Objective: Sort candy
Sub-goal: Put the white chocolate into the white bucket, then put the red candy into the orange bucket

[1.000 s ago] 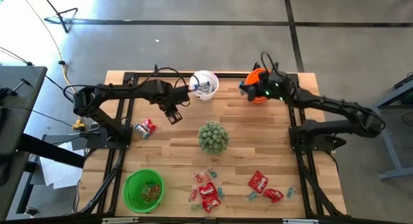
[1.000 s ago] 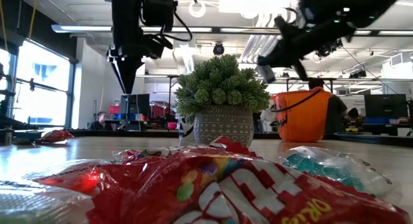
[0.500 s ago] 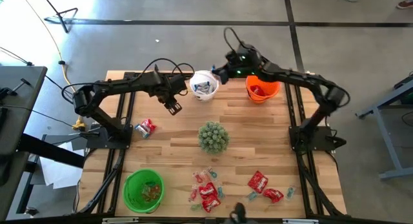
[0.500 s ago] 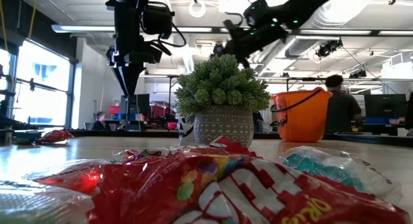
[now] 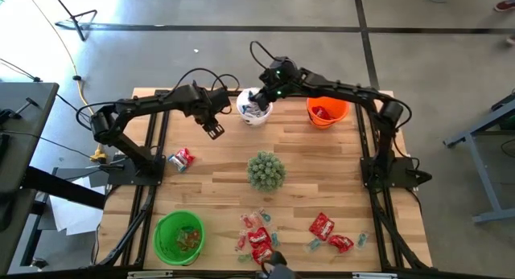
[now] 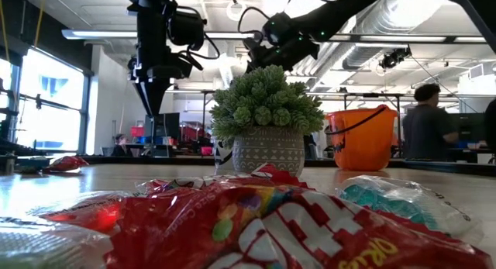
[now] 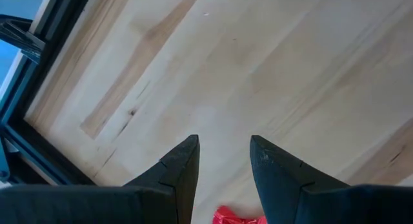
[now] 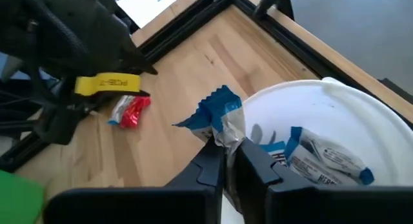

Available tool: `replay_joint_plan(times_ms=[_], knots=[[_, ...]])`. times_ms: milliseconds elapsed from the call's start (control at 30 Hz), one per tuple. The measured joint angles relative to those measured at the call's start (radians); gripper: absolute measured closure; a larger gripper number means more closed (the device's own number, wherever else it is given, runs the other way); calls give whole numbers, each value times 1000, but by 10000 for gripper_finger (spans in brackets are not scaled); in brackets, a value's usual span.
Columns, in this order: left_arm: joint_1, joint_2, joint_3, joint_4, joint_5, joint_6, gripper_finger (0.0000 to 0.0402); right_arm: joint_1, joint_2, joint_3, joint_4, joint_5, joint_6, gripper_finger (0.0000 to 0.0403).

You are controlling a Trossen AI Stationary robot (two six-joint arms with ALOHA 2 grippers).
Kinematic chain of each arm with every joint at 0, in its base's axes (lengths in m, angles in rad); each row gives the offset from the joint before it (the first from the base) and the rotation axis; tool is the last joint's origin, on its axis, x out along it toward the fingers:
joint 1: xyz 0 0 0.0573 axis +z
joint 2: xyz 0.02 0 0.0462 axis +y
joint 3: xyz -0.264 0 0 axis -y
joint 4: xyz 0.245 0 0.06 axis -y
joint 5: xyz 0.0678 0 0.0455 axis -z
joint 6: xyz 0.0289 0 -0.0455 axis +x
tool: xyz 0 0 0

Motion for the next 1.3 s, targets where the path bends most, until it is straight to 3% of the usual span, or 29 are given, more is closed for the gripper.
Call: replay_joint_plan(times_ms=[367,533,767,1300], knots=[[5,0,0,-1,0,9,277,-2,9,7,-9,-7,-8,245],[5,0,0,0,0,9,277,-2,-3,7,-33,-41,13,204],[5,0,0,-1,0,9,277,-3,-53,7,-126,-57,17,188],[4,0,0,-1,0,26,277,99,-314,7,-906,100,-69,187]])
